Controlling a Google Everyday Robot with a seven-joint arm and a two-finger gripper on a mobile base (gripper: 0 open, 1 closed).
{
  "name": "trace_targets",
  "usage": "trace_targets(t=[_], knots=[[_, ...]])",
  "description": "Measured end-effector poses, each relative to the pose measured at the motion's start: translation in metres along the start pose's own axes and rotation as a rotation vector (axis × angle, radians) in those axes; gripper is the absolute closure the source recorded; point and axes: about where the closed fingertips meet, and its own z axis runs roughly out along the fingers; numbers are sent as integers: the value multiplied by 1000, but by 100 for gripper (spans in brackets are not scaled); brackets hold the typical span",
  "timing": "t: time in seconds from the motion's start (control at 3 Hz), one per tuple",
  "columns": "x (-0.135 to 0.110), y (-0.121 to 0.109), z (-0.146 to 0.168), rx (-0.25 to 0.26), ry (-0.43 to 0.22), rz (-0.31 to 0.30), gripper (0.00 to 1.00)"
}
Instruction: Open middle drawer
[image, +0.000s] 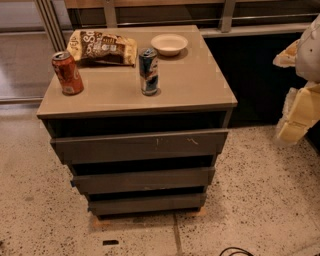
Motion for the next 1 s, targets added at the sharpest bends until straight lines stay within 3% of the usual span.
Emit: trace_targets(t=[0.33,0.67,1.0], knots=[[0,9,23,-8,-54,9,36],[-5,27,73,-53,-147,1,59],[-20,54,153,-142,-256,-15,82]])
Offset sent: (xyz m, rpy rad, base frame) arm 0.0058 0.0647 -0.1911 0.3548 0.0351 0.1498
